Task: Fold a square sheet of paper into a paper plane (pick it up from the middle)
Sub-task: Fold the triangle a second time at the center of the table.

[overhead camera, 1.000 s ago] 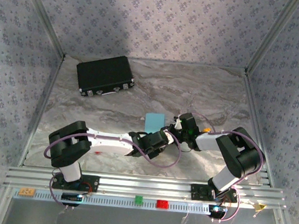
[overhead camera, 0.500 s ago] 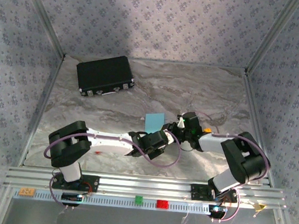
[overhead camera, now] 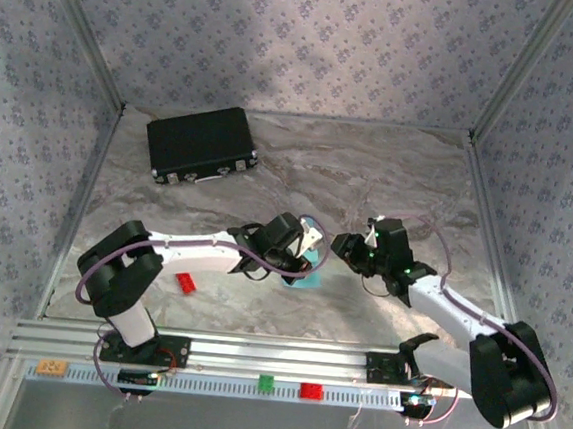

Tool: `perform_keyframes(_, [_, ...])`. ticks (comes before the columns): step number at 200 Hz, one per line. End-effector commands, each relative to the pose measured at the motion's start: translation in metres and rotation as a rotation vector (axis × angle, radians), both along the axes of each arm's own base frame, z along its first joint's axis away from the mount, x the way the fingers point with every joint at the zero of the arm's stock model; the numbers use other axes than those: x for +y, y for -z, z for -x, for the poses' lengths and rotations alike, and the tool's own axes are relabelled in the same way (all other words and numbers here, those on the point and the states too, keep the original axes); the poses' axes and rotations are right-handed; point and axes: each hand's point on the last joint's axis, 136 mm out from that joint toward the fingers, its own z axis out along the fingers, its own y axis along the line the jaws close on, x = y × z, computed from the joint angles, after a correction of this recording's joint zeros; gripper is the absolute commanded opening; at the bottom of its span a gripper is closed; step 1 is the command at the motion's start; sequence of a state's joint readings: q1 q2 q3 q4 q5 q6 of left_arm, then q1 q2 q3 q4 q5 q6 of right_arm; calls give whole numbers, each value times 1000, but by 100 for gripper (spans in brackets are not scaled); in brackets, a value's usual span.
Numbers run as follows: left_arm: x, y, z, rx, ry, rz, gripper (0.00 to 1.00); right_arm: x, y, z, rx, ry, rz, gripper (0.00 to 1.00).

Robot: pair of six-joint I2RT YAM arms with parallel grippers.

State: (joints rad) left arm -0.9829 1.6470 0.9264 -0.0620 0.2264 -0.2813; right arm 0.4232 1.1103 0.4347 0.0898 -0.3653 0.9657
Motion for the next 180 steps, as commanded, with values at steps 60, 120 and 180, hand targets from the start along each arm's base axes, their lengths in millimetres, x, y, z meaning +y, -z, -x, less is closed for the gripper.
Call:
perform_keyframes(60, [8,0,1,116,-42,71,0,32,27,29,76,-167,47,14])
perform_keyframes(120, [8,4,-1,124,-55,59,2,55,45,35,126,-210,50,10])
perform_keyframes(180, [8,4,-3,129,-49,61,13,66,42,31,114,-227,17,10])
